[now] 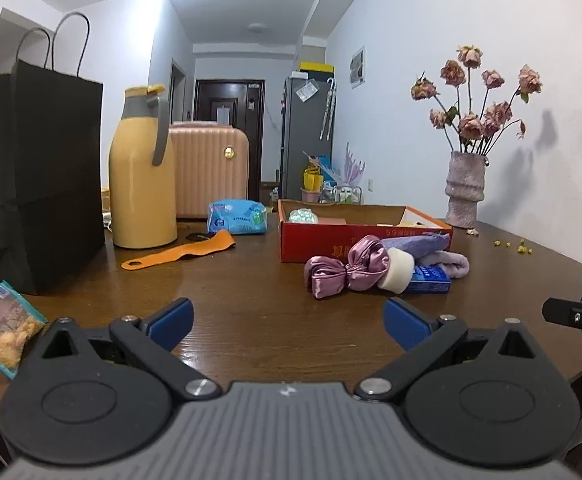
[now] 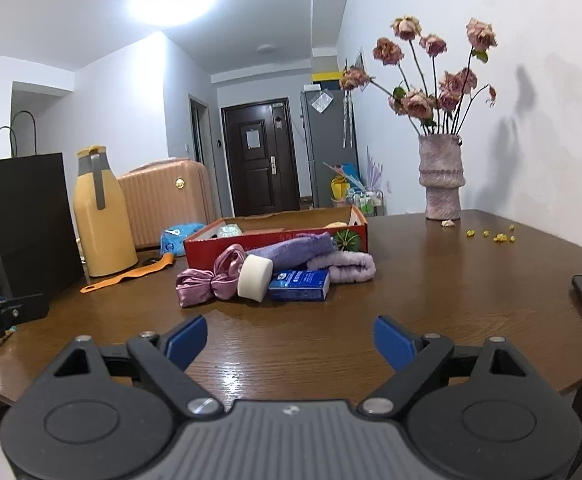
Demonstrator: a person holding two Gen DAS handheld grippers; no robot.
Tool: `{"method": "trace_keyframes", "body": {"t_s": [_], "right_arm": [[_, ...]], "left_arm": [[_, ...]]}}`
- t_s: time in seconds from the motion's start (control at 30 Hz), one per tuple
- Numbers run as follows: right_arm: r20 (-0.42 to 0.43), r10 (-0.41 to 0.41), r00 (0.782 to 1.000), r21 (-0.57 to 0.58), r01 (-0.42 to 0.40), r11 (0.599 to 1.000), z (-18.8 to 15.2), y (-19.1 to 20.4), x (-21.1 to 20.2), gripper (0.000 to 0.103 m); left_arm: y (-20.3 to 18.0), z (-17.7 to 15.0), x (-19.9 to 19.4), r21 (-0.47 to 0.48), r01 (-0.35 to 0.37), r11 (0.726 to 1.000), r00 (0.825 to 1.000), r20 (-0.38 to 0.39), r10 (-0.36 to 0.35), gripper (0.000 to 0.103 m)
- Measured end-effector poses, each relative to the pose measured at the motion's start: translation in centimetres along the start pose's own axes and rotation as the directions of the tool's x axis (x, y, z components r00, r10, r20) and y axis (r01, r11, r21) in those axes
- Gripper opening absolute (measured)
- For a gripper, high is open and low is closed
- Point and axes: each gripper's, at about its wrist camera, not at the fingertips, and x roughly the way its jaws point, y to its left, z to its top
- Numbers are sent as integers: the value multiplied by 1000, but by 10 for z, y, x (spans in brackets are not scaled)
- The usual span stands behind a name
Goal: Organize soft objects
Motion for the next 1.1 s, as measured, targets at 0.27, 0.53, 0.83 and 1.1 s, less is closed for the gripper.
{"method": "trace_keyframes", "body": {"t_s": [0.27,0.53,0.83,1.1], "right_arm": [[-58,53,997,-56,-56,997,17,15,59,87],[-82,68,994,-133,-79,988,46,28,125,86],[-154,87,984,-124,-107,986,60,35,213,74],[-217,157,964,-42,-169,985,53,30,228,31]], "left_arm": [[2,15,58,-25,34,999,998,-55,-35,103],[-7,29,126,-12,86,996,990,-114,-87,103],[-1,30,179,-41,84,996,979,-181,-90,103],[3,23,177,-64,63,996,974,-213,-76,103]]}}
